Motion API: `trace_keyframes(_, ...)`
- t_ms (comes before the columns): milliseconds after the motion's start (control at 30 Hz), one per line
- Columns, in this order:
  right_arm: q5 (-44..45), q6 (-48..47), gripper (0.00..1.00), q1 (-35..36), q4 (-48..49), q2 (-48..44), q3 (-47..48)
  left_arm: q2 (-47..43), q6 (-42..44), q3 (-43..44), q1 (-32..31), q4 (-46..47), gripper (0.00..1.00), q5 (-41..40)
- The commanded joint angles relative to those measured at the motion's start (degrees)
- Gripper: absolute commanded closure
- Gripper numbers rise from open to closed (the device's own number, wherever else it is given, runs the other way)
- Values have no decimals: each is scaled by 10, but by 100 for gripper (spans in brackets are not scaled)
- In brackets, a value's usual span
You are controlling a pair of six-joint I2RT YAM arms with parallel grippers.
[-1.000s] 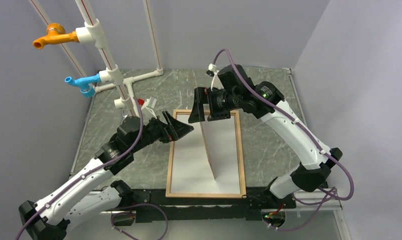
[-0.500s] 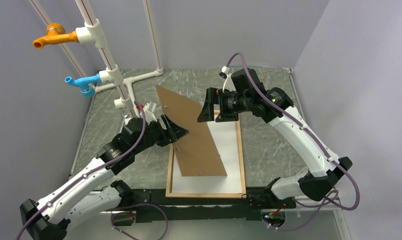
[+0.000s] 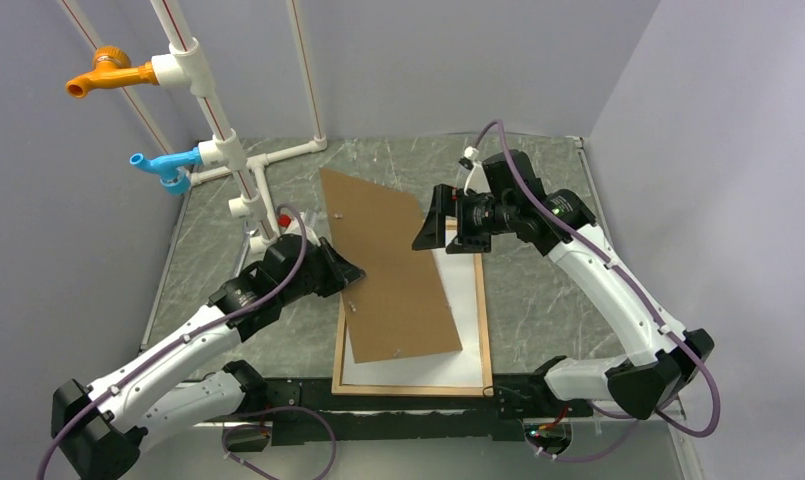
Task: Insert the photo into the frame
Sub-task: Turn over the photo frame item on the photo frame.
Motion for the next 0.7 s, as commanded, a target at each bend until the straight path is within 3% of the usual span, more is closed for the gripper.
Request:
trace_keyframes(0, -8, -19, 4, -29, 22, -26, -32, -23, 36, 30, -1, -4, 100, -8)
trace_keyframes(400, -54, -91, 0, -167, 40, -92, -144, -124, 61, 41, -1, 58, 100, 55)
trace_keyframes(667, -277, -121, 0, -314, 118, -116, -235, -145, 48, 44, -1, 140, 100, 133)
